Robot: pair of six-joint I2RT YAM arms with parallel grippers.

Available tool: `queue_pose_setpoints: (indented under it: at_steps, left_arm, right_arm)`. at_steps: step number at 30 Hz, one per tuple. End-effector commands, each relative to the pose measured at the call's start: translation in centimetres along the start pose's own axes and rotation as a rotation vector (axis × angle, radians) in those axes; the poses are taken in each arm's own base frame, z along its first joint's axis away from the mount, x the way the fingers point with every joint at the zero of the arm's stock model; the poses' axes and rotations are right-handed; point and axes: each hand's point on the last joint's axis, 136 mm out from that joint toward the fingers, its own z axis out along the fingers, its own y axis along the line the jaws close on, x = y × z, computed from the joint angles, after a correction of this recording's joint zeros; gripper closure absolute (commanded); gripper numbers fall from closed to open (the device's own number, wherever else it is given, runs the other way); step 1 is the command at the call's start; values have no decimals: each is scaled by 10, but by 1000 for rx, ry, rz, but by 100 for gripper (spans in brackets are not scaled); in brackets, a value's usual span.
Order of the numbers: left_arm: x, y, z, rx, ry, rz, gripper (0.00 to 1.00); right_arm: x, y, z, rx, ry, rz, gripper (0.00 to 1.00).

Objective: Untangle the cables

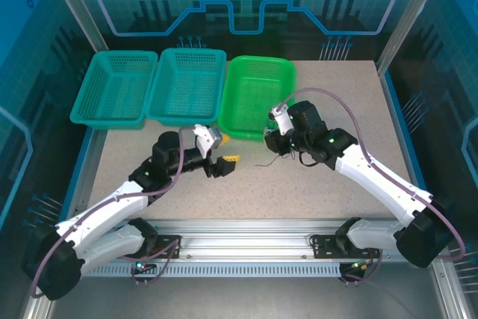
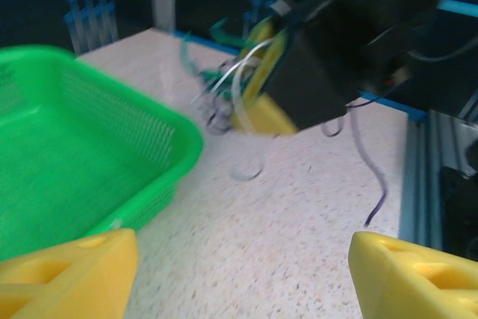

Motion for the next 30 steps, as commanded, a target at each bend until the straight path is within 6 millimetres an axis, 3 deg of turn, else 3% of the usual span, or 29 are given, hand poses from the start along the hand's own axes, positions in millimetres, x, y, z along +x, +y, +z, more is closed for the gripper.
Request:
queue_pose_setpoints:
  at_steps: [1,6,11,17,19,20,23,27,30]
  left_arm:
    - [-27,-13,14,77,-56,140,23]
    - [-19,-3,39,76,-70,128,23]
    - [-25,-19,58,235,-119,43,21]
    - [-22,-22,77,328,-152,-52,22]
    - [-22,-18,82,322,-162,-72,34]
    - [-21,-16,85,317,-161,-77,47]
    - [-23,-14,86,302,-161,-75,97]
    - [-29,-10,81,253,-148,-62,100]
    - [-36,-3,71,177,-146,-58,100]
  right_arm:
    - [6,4,-13,-30,50,-40,100]
    - [-8,17,-30,-102,5,-22,100]
    - [-15,26,-34,-148,-12,1,100]
    - [-21,33,-34,-193,-32,16,100]
    - [-21,33,-34,-192,-30,18,100]
    - [-20,33,-34,-187,-30,18,100]
    - [-17,27,-33,-155,-22,21,100]
    - [-9,12,-28,-76,-9,38,100]
    - [-1,-7,-22,27,4,63,94]
